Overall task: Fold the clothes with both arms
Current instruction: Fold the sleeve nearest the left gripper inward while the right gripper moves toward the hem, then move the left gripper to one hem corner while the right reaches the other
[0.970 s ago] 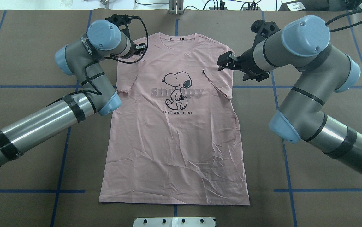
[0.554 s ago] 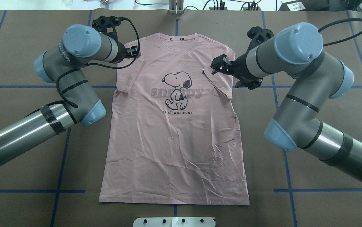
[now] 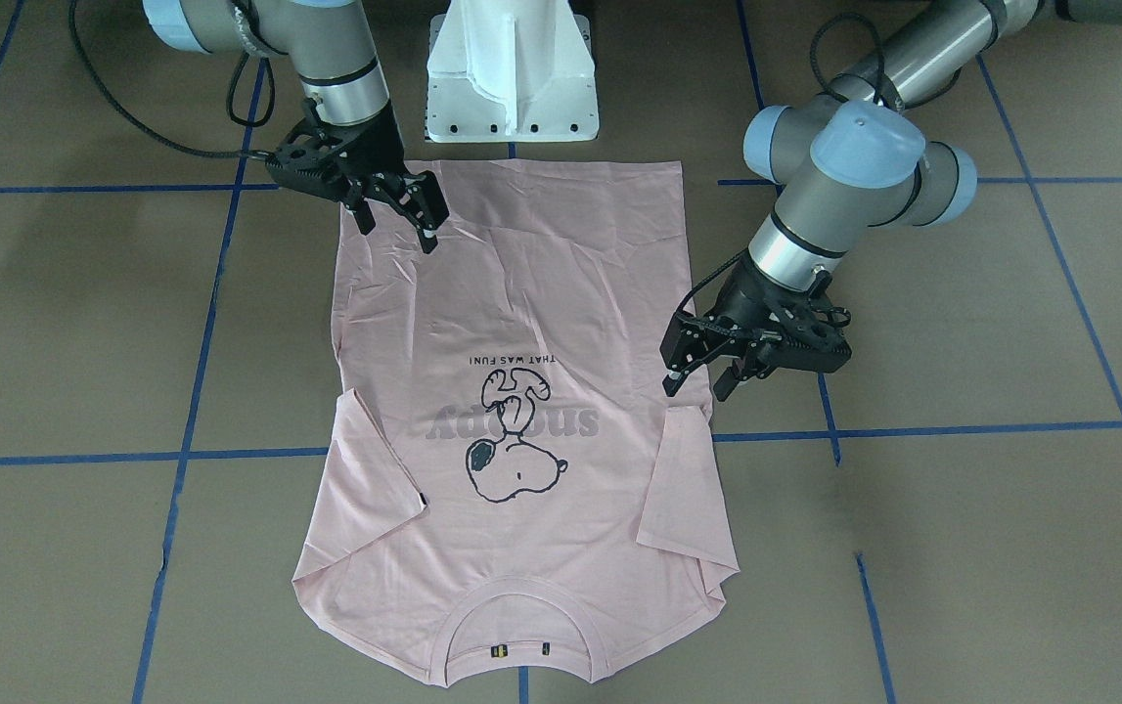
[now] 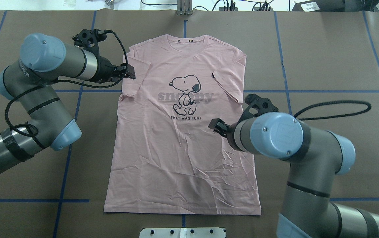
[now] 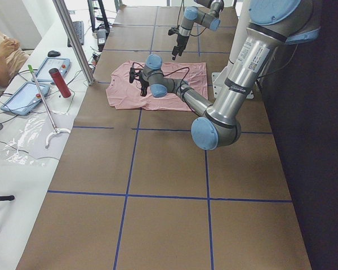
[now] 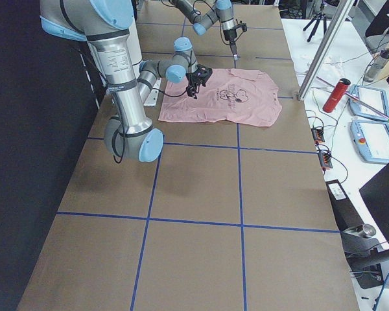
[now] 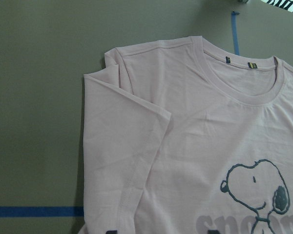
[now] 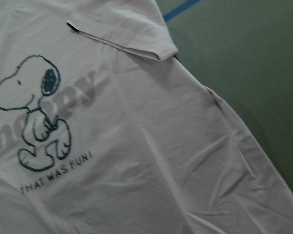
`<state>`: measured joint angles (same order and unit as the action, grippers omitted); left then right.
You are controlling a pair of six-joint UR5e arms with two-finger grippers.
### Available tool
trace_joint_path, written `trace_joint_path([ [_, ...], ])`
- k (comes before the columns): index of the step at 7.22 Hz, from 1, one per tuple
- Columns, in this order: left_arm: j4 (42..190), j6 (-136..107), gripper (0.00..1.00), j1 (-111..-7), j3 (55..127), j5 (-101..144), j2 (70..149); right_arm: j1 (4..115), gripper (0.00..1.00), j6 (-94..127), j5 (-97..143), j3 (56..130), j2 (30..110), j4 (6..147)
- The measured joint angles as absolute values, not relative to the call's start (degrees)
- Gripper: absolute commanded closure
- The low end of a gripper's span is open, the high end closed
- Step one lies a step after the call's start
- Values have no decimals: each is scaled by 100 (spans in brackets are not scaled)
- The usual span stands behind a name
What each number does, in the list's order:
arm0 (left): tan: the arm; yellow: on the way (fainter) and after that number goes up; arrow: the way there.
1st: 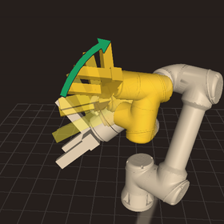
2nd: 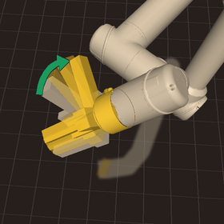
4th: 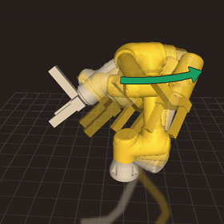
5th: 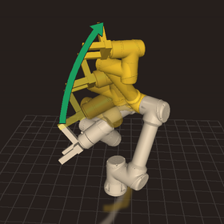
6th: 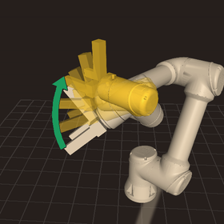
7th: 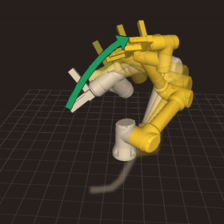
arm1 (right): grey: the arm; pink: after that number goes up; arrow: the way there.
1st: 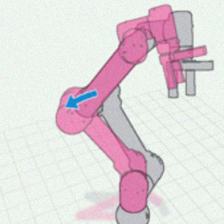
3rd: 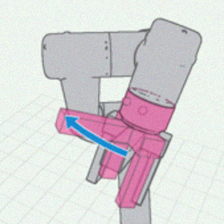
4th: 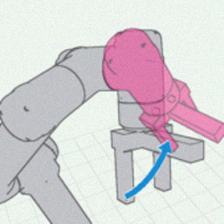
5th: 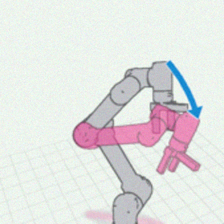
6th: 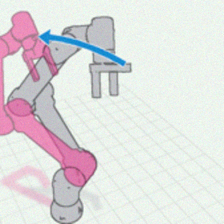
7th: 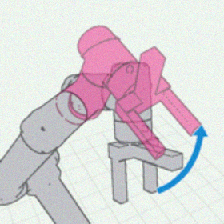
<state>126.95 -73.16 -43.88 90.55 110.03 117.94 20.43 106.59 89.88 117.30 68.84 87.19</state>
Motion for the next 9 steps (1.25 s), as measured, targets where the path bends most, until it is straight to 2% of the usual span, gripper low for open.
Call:
trace_joint_path([
  [3,13037,-7407,30,-4411,9146,11302,11386,882,2,11675,8223,12506,7595,8889],
  [4,13060,-7407,30,-4413,9219,11411,11348,559,13,12012,8044,12588,7718,9038],
  [5,13066,-7405,28,-4413,9249,11460,11333,305,19,12230,7871,12609,7802,9212],
  [8,13071,-7445,28,-4402,9281,11484,11323,-105,24,12664,7674,12353,8070,9386],
  [9,13075,-7448,28,-4398,9287,11479,11324,-143,28,12697,7667,12221,8078,9387],
])
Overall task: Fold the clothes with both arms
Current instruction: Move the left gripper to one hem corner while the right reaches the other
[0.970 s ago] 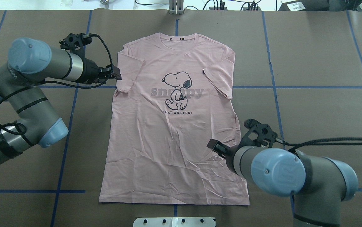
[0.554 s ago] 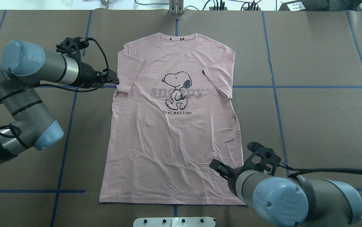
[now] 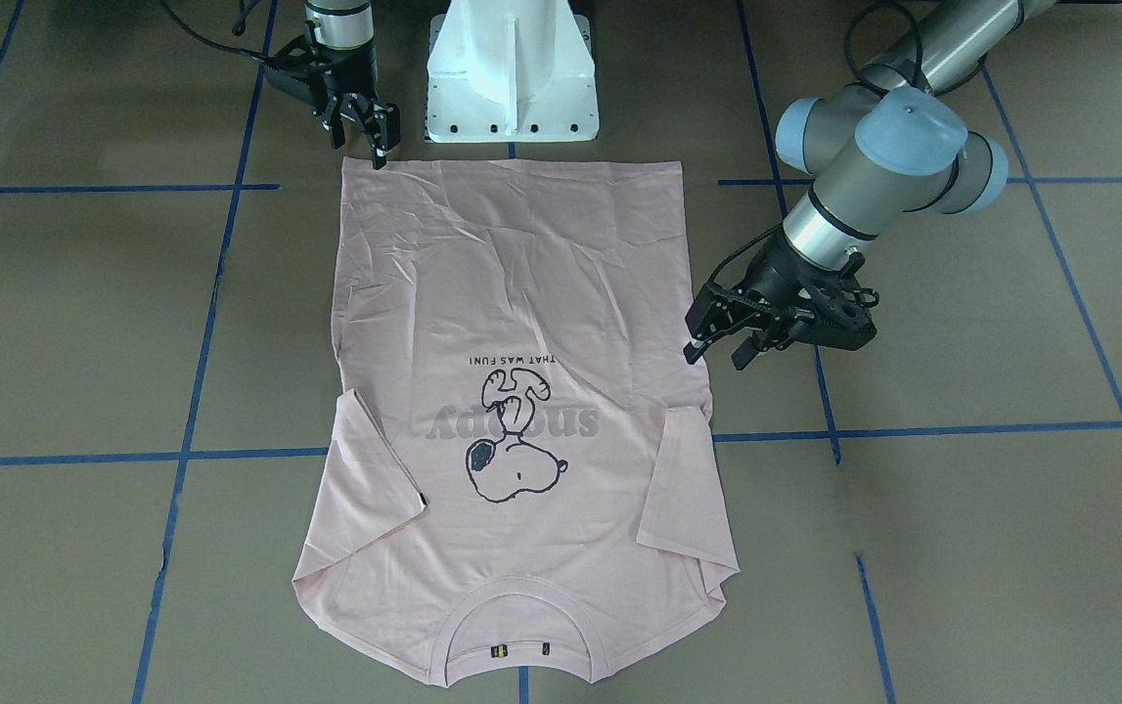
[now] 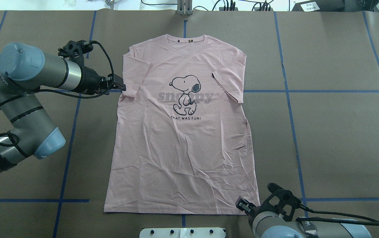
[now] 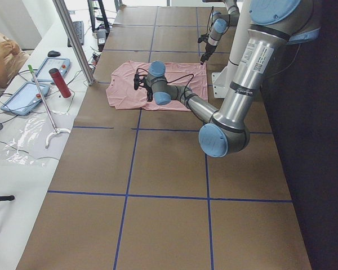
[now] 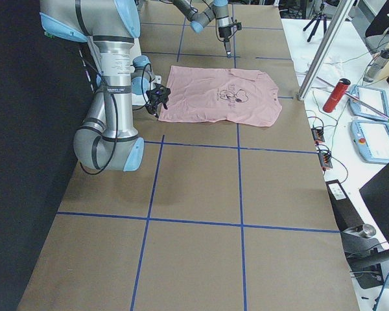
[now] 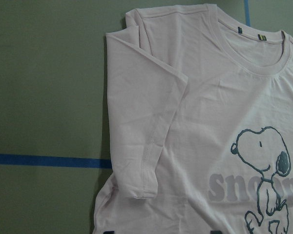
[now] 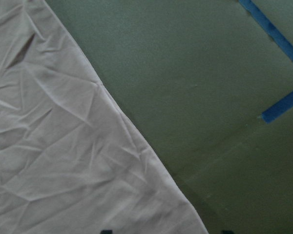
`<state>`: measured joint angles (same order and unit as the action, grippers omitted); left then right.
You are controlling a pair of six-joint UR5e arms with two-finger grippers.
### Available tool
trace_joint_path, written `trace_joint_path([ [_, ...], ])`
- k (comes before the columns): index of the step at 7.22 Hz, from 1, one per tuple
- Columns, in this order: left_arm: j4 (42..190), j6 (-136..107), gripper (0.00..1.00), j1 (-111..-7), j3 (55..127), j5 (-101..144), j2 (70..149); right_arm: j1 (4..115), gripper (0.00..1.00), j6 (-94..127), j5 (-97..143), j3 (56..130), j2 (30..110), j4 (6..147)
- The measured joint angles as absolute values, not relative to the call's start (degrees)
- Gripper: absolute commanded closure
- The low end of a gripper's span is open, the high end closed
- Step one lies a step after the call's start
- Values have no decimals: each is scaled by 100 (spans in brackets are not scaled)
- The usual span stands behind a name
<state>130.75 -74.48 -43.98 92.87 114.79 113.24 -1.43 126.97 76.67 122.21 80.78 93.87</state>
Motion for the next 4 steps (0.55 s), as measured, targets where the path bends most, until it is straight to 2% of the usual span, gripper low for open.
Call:
trace_joint_path([
  [2,13076,-7447,27,-4399,9291,11469,11316,-233,61,12721,7668,12120,8084,9395],
  [3,13072,-7447,27,-4402,9291,11462,11314,-254,66,12724,7668,12102,8085,9402],
  [4,13072,-7450,27,-4403,9291,11454,11312,-252,90,12726,7669,12087,8094,9409],
])
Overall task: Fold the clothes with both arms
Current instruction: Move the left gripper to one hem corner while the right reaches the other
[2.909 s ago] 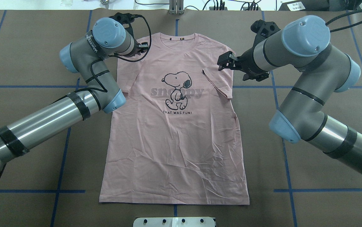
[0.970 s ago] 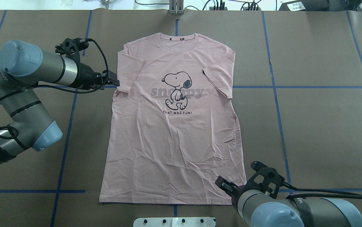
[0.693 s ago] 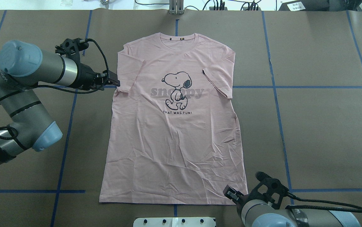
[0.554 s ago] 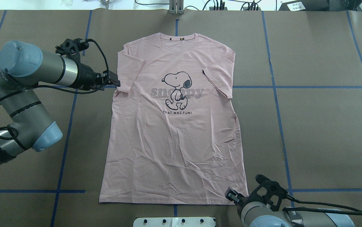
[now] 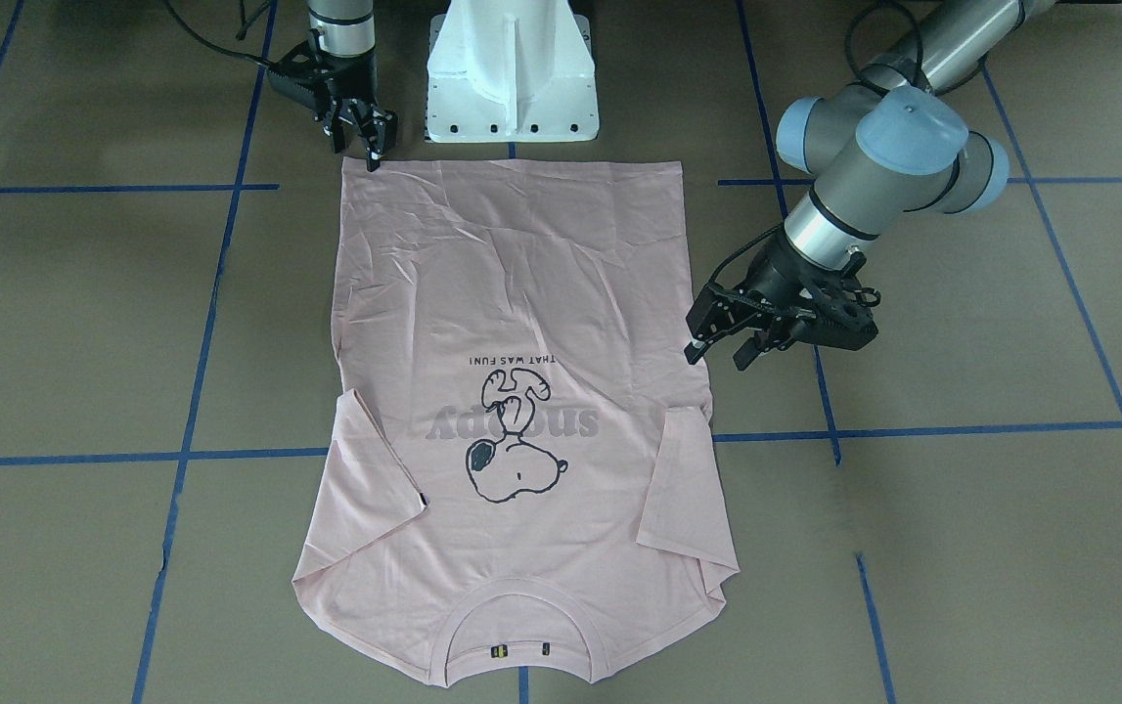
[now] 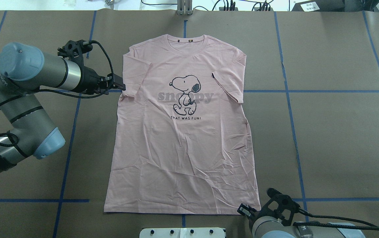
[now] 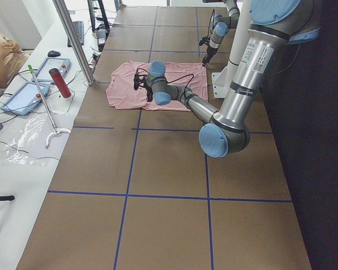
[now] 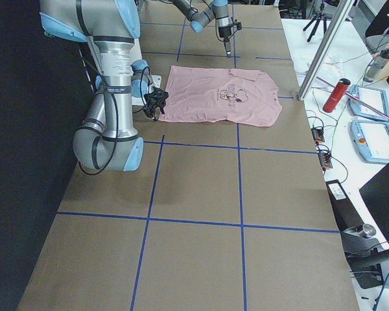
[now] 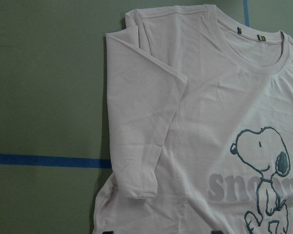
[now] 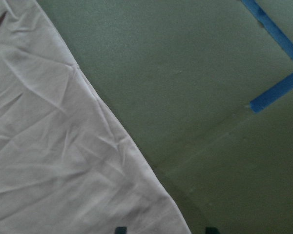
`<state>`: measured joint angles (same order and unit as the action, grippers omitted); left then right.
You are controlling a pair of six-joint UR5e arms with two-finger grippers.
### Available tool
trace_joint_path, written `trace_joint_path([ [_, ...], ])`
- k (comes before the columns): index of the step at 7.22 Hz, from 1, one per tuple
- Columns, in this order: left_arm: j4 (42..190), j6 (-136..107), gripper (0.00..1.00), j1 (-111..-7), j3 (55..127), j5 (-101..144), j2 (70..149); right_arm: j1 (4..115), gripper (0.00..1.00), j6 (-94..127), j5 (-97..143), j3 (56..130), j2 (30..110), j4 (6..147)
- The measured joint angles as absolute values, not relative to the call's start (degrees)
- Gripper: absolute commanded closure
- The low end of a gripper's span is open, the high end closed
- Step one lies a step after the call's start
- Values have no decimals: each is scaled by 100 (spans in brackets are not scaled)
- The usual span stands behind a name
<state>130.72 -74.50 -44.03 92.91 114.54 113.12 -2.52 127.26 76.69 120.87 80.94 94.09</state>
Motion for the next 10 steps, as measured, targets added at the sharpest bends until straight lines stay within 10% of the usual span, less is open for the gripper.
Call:
trace_joint_path([
  [7,13041,-7832,27,-4412,9506,11443,11271,-93,100,12637,7682,12158,8091,9422],
  [10,12639,-8864,27,-3985,10654,11291,10599,86,100,12542,7718,12392,8084,9418],
])
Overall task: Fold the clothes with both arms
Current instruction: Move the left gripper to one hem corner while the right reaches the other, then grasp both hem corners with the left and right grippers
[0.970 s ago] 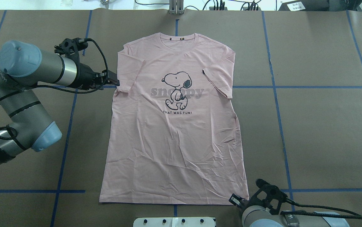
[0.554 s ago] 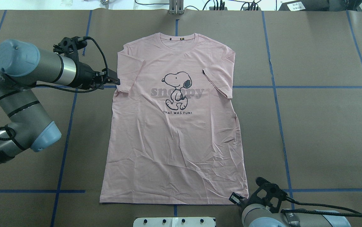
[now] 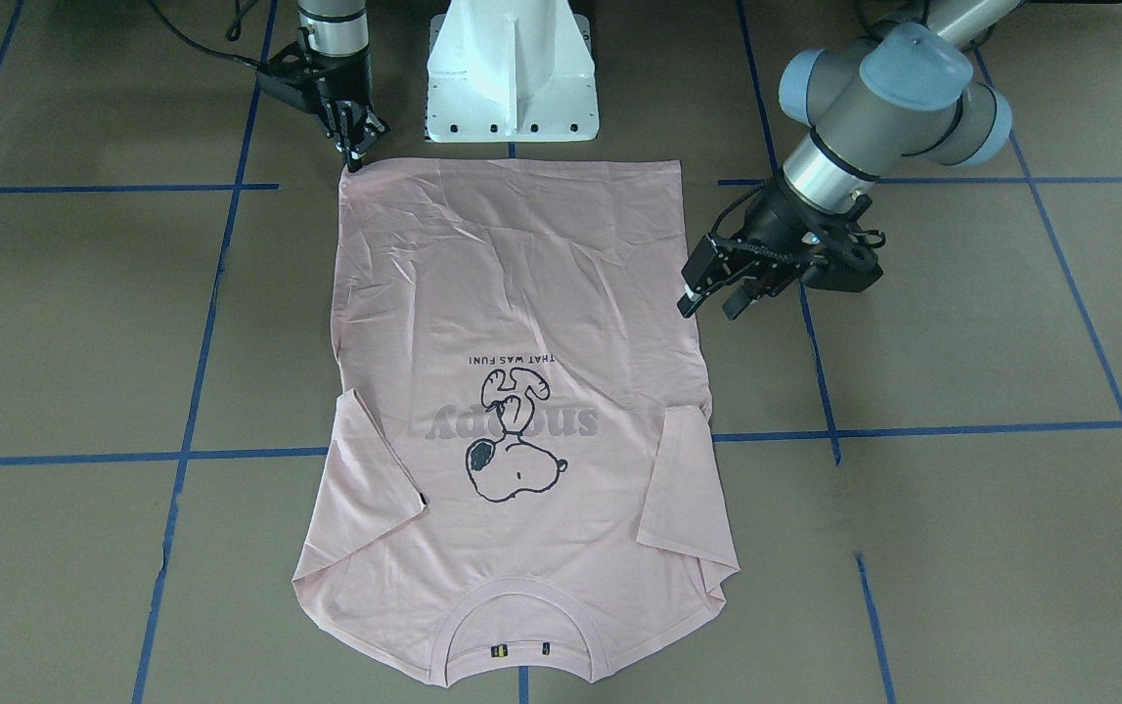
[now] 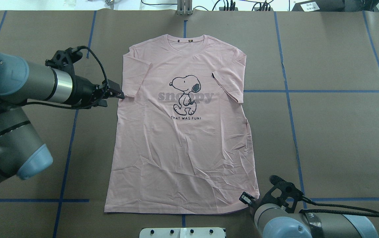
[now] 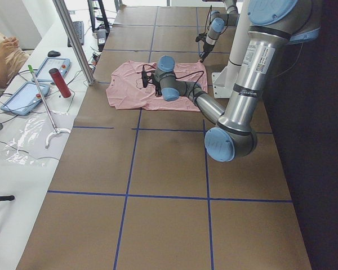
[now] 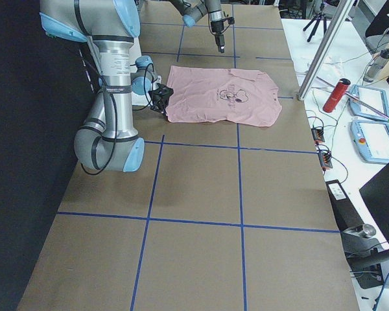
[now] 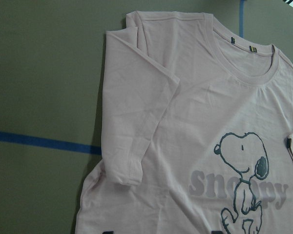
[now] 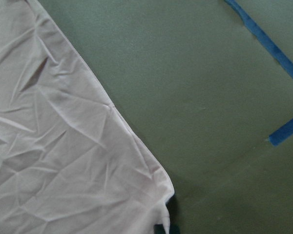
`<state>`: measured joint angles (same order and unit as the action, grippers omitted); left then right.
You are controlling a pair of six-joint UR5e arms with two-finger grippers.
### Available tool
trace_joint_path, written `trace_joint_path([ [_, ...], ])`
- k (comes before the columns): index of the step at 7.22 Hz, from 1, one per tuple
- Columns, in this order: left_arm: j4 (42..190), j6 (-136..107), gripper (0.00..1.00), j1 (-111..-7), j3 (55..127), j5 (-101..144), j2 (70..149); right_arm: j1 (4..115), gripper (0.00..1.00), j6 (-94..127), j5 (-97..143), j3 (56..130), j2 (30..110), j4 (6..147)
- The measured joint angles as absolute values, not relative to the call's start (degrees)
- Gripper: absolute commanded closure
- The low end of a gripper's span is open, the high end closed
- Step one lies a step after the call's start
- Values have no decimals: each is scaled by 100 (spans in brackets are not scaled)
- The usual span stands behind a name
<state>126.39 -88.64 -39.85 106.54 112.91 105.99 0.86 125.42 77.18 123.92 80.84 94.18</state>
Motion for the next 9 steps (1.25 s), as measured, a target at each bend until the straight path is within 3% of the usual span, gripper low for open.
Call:
trace_joint_path([
  [3,11985,-10366,27,-2281,12075,9869,9327,155,100,12518,7734,12572,8047,9419],
  [6,11409,-11259,27,-1099,12103,8979,9188,205,100,12511,7734,12597,8045,9427],
  [9,11303,-11548,33,-730,11925,8870,9188,219,100,12499,7734,12590,8042,9431],
])
